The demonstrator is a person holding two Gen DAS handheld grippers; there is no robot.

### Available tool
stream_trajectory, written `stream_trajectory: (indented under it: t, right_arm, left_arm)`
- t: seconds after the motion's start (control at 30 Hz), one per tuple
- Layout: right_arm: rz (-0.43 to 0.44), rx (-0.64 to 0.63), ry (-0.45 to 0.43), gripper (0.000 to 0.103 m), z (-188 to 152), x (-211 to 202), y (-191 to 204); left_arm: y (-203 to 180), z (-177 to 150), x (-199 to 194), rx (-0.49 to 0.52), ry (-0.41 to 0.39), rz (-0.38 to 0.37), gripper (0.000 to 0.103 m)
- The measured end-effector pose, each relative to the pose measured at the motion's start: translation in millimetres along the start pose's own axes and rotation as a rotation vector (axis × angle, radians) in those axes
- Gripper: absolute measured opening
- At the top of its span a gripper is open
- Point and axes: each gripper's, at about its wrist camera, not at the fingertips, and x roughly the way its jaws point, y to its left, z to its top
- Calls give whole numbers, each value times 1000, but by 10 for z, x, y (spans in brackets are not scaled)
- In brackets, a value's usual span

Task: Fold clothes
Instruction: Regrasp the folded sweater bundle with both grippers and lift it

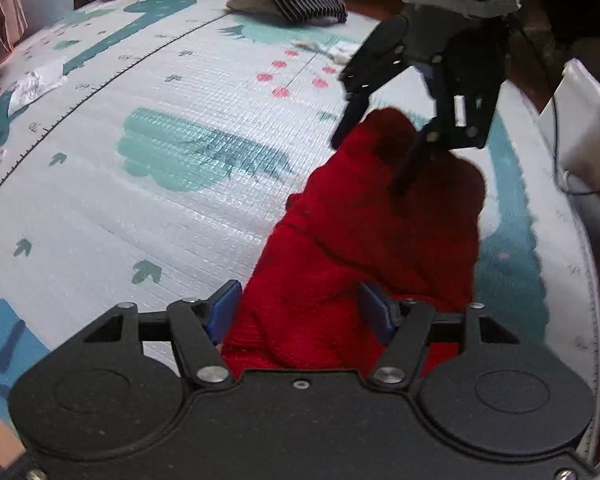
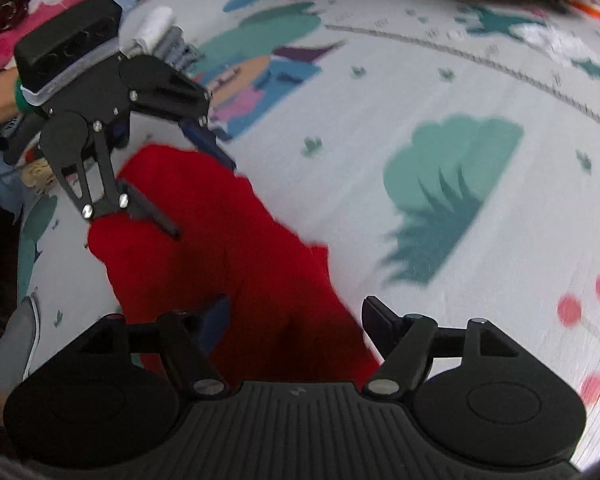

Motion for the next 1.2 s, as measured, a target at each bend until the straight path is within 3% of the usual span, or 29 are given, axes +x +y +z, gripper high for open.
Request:
stream_trajectory:
  t: [0.07,0.13,0.2,0.27,0.4,0.5,0.53,0.6,0.67,0.7,0.73,0.77,0.83,0.9,1.0,1.1,1.2]
  right_arm:
    - [12,-6,-21,54,-86,-34,10]
    - [16,6,-59,33,-134,-116,-10]
    - [7,-14,-98,30,-151,-231,17]
    - [29,-52,-105,27,-155,-349,80]
    - [105,-94,-100,25,-161,-504,192]
    - [179,-23,-92,25,-148,-518,118]
    - [194,15,-80,25,-136,-469,48]
    - [211,117,-60,25,-114,-319,-149]
    - [172,225,-50,25,-97,-151,-357]
    - [148,268,-50,27,-90,-93,-425]
    - [134,301,-56,30,-85,-58,-467]
    - [118,312,-60,31,-78,-41,-471]
    - [82,285,-62,36,-64,-52,-402]
    - [39,264,-70,47,-77,-100,-333]
    - [-43,226,-127,49,-122,-236,-212]
    - [-102,71,-184,54,-73,-340,126]
    - [-105,-100,-229,54,84,-282,544]
  left_arm:
    - [-27,27,-4,12,-3,-23,38]
    - [-92,65,-36,37,8,-42,28]
    - [-117,114,-59,51,25,-47,23]
    - [-109,154,-151,42,25,-104,19]
    - [-26,176,-322,-34,10,-330,16]
    - [141,109,-237,-169,43,-526,16]
    - [232,64,-161,-229,52,-533,16]
    - [425,-33,5,-351,72,-490,16]
    - [607,-137,154,-464,99,-421,17]
    - [683,-199,206,-509,121,-356,25]
    - [712,-237,207,-523,120,-303,46]
    - [684,-246,137,-510,89,-262,47]
    - [604,-250,-51,-488,12,-190,54]
    - [515,-292,-297,-468,-80,-114,54]
    - [252,-399,-694,-419,-228,80,55]
    - [-127,-578,-880,-358,-305,116,58]
    - [-441,-817,-901,-339,-339,210,58]
